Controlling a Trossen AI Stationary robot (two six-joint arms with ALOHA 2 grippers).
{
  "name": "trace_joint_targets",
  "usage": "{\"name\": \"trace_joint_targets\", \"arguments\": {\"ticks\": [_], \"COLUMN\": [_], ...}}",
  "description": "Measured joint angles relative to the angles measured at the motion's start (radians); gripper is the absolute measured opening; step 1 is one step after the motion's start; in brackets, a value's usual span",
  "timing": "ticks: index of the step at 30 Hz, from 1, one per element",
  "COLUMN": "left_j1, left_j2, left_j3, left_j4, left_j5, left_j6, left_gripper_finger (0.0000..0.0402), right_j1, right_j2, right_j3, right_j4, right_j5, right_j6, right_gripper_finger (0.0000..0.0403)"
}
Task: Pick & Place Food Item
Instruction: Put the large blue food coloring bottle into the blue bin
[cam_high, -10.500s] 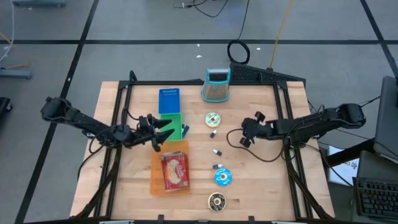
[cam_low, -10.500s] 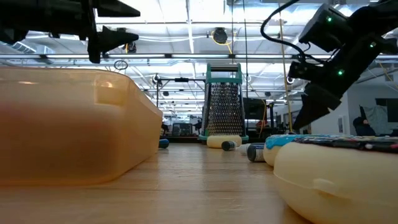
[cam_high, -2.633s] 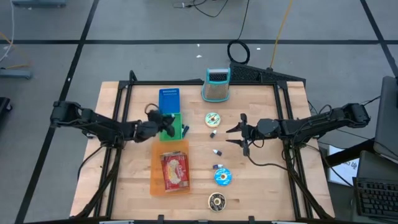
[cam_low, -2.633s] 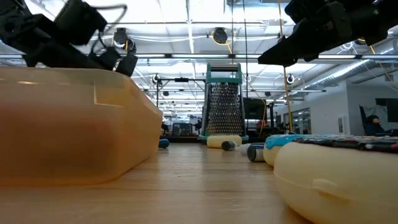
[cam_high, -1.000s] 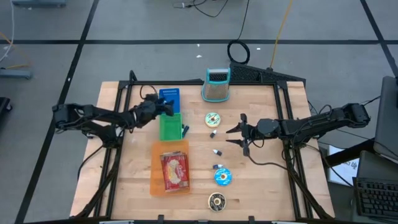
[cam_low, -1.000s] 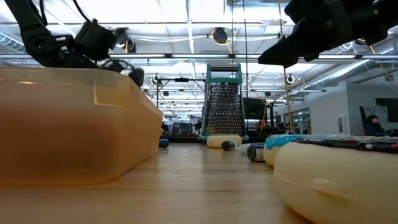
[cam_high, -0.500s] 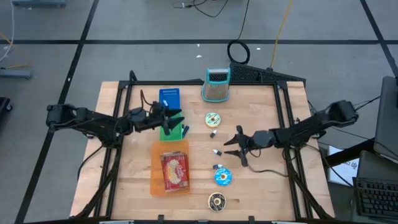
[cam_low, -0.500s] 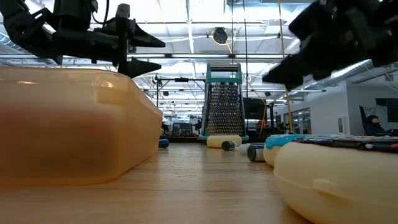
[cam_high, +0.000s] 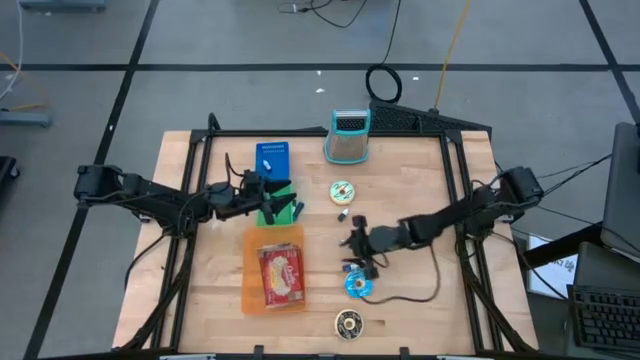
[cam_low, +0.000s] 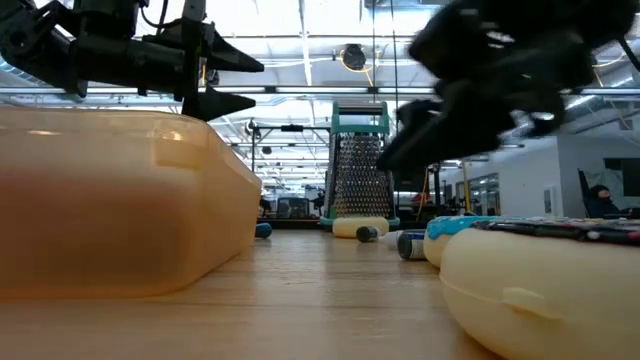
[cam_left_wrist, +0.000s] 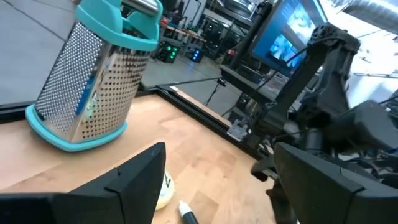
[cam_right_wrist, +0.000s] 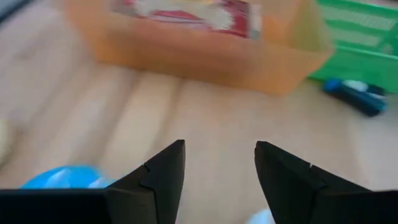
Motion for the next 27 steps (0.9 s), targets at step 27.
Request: {"name": "trace_joint_targets", "arguments": {"ticks": [27], "left_j1": [-0.103], "left_j2": [0.000], "left_j3": [0.000], "left_j4": [-0.026], "left_j5": [0.002], "left_j6": [-0.071], "left_gripper_finger": [0.0301], "right_j1": [-0.470], "right_j2": [0.489], "right_j3": [0.454], "right_j4": [0.143], "right_j5": [-0.415], "right_j6": [-0.216], "right_gripper_finger": [0.0205]}}
